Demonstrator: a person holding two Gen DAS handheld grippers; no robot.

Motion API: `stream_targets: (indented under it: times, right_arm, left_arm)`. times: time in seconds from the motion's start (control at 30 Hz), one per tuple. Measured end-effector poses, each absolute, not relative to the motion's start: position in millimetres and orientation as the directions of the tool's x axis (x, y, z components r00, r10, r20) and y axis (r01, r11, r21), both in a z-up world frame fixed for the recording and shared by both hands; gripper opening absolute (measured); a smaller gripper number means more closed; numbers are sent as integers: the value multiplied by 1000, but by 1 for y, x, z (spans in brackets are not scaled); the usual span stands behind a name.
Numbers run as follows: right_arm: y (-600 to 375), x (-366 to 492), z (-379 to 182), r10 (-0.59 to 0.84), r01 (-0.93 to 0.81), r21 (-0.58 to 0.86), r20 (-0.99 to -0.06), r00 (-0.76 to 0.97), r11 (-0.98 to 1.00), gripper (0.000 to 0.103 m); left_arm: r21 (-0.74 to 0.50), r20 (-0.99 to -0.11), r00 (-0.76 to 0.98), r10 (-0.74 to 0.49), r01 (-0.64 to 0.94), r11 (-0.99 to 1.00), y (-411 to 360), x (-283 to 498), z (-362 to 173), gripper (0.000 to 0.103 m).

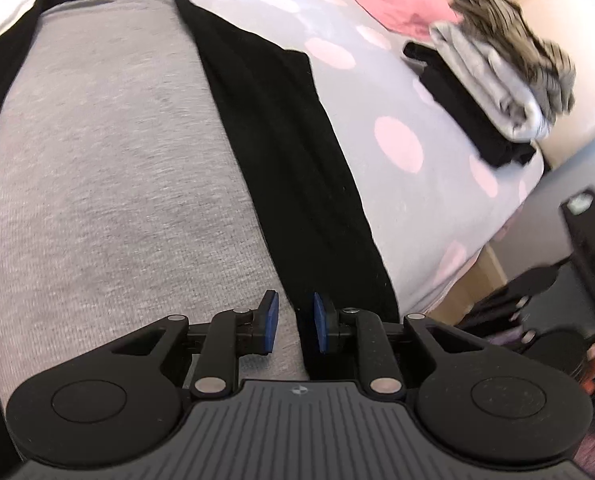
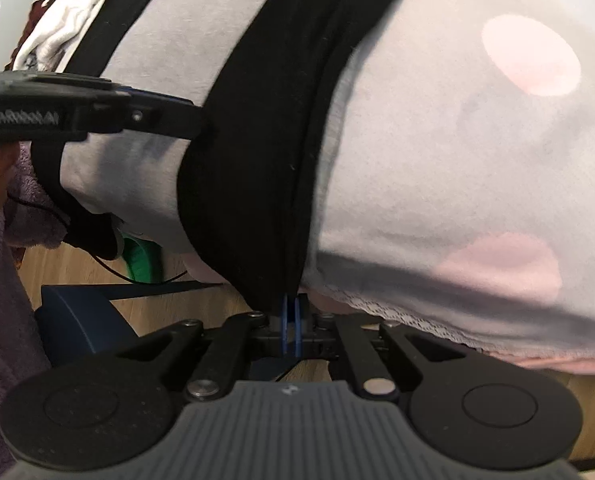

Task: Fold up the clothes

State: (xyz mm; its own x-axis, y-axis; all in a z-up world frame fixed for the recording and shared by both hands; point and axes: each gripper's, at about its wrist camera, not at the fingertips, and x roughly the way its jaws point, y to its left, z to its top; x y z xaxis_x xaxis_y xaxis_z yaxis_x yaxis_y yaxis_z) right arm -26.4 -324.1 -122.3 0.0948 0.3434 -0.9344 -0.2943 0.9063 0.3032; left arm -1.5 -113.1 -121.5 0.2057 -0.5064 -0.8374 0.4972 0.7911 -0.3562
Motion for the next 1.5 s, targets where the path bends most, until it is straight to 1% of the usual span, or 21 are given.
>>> stream_targets:
  times: [0.1, 0.3, 0.33, 0.4, 0.43, 0.5, 0.53, 0.57, 0.63, 0.67, 0.73, 0.77, 0.97, 1.03, 1.1, 1.17, 1.23, 1.27, 1.3, 1.43, 1.5]
  right_arm:
    - [-331, -27, -108, 327, -278, 273, -930, 170, 921, 13]
    - [-342, -20, -78, 326, -230, 254, -871, 369, 940, 14]
    - [-343, -18, -75, 329, -215, 262, -856, 398, 941, 16]
    - [-347, -12, -72, 343, -185, 290, -829, 442, 939, 29]
    - [-349, -9, -73, 354, -171, 310, -816, 458, 935, 31]
    - [-350, -2, -76, 368, -157, 334, -800, 473, 929, 31]
    - [-350, 1, -78, 373, -155, 342, -797, 474, 927, 31]
    - [-349, 4, -81, 378, -155, 348, -798, 469, 925, 30]
    - [-348, 9, -87, 400, -158, 370, -799, 448, 915, 29]
    - [-347, 10, -89, 412, -161, 381, -800, 437, 911, 29]
    - [-346, 19, -91, 409, -171, 372, -806, 428, 912, 9]
    - [-342, 19, -92, 397, -168, 359, -812, 429, 918, 7]
    - [-350, 14, -92, 350, -84, 352, -819, 454, 932, 4]
    - [-354, 12, -92, 361, -71, 370, -816, 452, 926, 5]
    - [-358, 10, -93, 376, -65, 390, -810, 450, 919, 11]
    - [-358, 7, -91, 380, -75, 390, -807, 452, 918, 13]
    - [-359, 5, -90, 393, -81, 402, -800, 453, 912, 21]
    - [-359, 4, -90, 399, -81, 408, -799, 450, 909, 32]
    - [-358, 3, -93, 406, -79, 416, -802, 437, 906, 33]
    - [-349, -3, -104, 437, -97, 433, -821, 367, 896, 33]
    - [-344, -6, -110, 443, -108, 434, -828, 343, 895, 30]
  left_arm:
    - [-354, -834, 213, -509, 501, 790, -112, -1, -120, 16]
    - [-382, -812, 242, -531, 469, 797, -108, 4, -117, 16]
    - [-382, -810, 247, -532, 467, 798, -108, 4, -117, 16]
    - [-383, -813, 241, -531, 466, 798, -110, 5, -119, 16]
    - [-381, -814, 240, -530, 468, 797, -111, 6, -120, 16]
    - [-367, -818, 242, -522, 480, 797, -112, 6, -120, 15]
    - [-355, -822, 245, -514, 485, 799, -112, 6, -120, 11]
    - [-345, -826, 247, -507, 491, 800, -113, 6, -120, 8]
    - [-338, -828, 246, -503, 496, 800, -112, 6, -120, 6]
    - [-336, -830, 246, -500, 494, 801, -112, 6, -120, 3]
    - [-330, -835, 247, -492, 492, 806, -112, 7, -121, 1]
    - [-326, -839, 246, -486, 487, 810, -111, 7, -121, 1]
    - [-260, -863, 270, -427, 488, 833, -110, 4, -118, 0]
    - [-271, -859, 269, -436, 483, 832, -108, 4, -118, 0]
    - [-282, -854, 271, -444, 477, 833, -102, 4, -116, 0]
    - [-271, -853, 288, -436, 471, 840, -97, 3, -112, 0]
    - [-267, -851, 302, -429, 455, 850, -92, 3, -110, 0]
    - [-268, -850, 308, -427, 446, 854, -89, 3, -109, 0]
    - [-278, -848, 308, -432, 436, 856, -88, 4, -108, 0]
    - [-292, -840, 318, -439, 415, 861, -82, 4, -103, 0]
    - [-283, -841, 325, -434, 419, 863, -81, 4, -100, 0]
